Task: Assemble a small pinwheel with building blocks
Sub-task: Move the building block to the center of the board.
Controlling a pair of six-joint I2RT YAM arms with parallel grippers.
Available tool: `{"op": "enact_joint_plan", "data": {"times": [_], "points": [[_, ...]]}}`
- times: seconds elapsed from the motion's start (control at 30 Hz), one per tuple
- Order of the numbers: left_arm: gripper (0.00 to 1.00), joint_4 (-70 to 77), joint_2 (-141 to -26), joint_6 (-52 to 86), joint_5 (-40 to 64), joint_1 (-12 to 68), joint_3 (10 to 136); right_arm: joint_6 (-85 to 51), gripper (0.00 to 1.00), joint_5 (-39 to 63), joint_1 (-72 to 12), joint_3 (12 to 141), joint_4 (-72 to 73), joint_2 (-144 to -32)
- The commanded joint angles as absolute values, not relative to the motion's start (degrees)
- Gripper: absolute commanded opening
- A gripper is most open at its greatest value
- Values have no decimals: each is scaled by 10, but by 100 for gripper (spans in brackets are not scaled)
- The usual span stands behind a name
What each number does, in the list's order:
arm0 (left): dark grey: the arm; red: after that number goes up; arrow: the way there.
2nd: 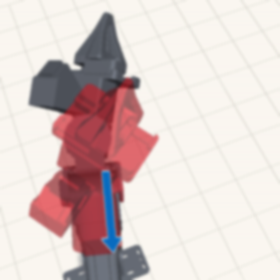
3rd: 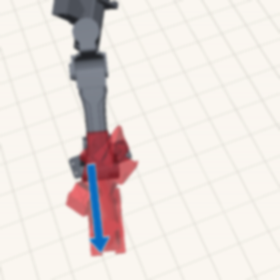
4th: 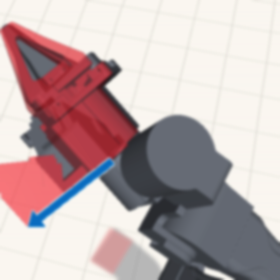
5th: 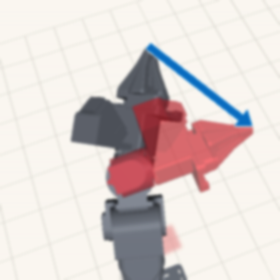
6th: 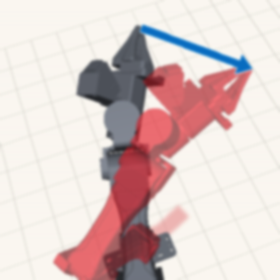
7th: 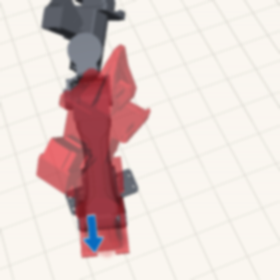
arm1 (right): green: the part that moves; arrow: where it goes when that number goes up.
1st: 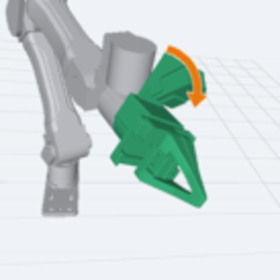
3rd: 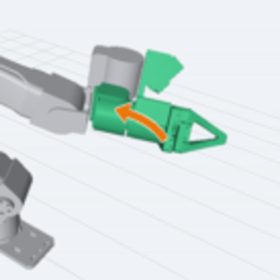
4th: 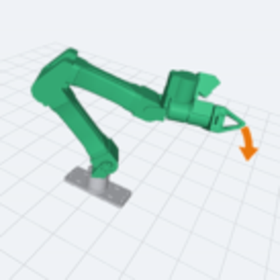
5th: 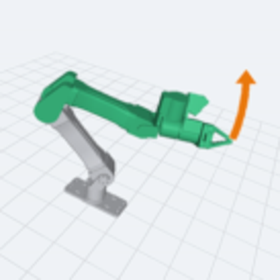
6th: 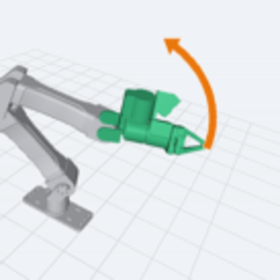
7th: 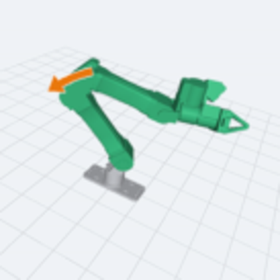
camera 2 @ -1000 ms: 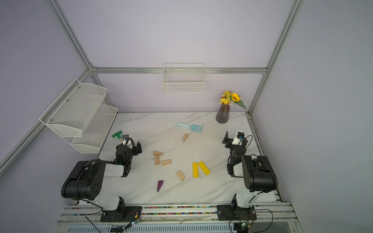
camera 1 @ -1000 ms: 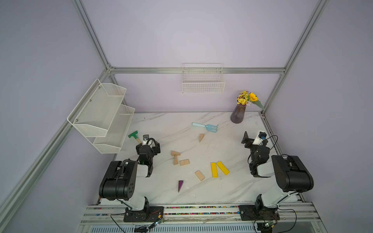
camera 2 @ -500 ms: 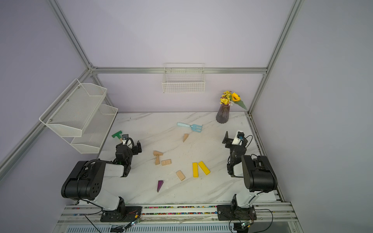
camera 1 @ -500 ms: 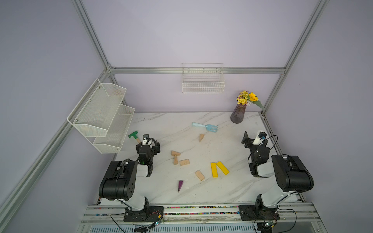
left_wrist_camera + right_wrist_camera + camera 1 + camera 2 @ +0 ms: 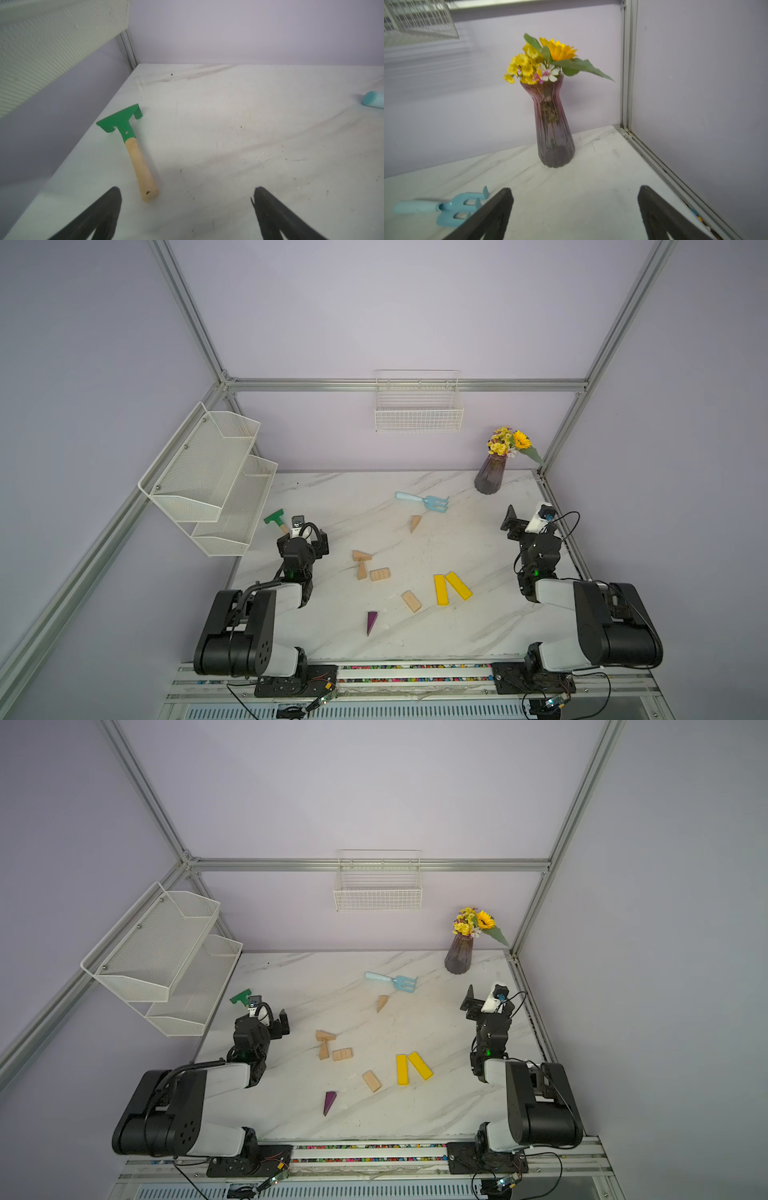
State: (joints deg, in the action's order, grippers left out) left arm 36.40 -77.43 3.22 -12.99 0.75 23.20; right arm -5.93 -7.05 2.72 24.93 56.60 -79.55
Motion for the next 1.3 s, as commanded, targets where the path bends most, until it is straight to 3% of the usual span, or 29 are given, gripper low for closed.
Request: {"op": "enact_joint_plan", "data": {"times": [0.0, 0.23, 0.4, 0.7, 0.9, 1.27], "points": [[100, 229, -701, 68, -79, 4, 277, -111, 97, -33, -5, 306, 323, -729], [100, 104, -624, 120, -26, 10, 313, -221, 90, -46, -161, 360, 137, -699], [100, 63, -597, 171, -12, 14, 318, -259, 87, -40, -298, 447, 41, -808], [100, -17, -554, 190, -9, 17, 316, -277, 82, -46, -471, 626, -80, -991], [100, -42, -517, 189, -22, 18, 309, -315, 80, -43, -527, 729, -164, -1091], [100, -48, -494, 193, -21, 18, 292, -326, 79, -63, -545, 807, -269, -1164]]}}
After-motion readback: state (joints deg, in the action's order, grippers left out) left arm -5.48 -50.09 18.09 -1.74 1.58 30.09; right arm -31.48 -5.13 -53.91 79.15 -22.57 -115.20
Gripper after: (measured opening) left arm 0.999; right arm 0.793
